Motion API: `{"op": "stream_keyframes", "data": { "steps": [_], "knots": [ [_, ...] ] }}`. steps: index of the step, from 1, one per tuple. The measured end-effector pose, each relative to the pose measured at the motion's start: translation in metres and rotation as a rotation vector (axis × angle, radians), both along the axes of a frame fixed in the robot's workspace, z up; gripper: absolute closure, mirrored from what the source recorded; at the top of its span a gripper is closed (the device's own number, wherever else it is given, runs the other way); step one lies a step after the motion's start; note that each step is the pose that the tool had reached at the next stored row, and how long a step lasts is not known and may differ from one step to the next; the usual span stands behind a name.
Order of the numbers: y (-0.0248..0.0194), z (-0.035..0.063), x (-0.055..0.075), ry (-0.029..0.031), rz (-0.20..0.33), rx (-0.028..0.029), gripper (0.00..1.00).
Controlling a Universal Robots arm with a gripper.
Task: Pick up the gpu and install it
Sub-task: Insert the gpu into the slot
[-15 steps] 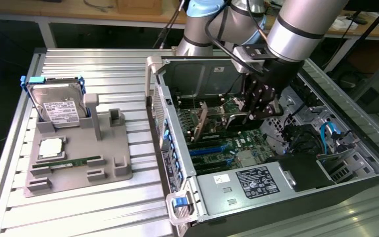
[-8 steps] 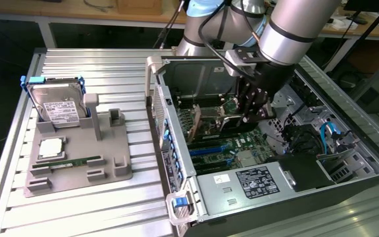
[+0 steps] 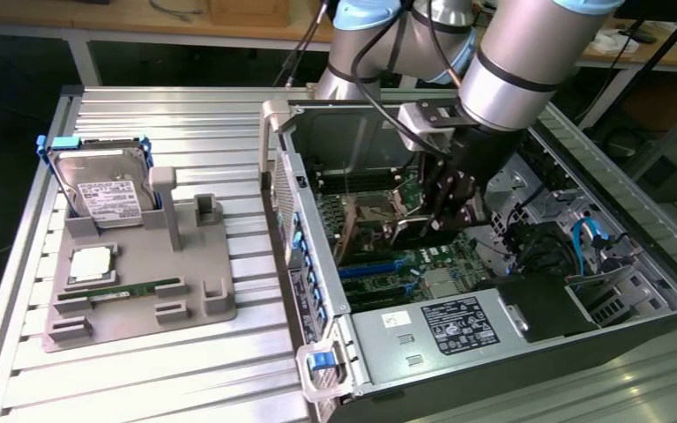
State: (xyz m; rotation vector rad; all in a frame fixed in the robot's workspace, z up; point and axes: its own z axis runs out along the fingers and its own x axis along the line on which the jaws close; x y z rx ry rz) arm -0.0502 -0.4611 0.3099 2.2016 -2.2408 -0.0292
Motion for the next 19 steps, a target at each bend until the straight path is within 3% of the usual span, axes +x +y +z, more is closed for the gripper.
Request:
{"op": "stream_keyframes", "data": {
  "steps": [12,19],
  "knots": [
    [-0.0034,-0.0154,-0.019,-0.0007,0.0,0.0024,0.73],
    [-0.0041,-0.0226,-0.024,-0.002,0.0,0.0056,0.73]
  ]
}}
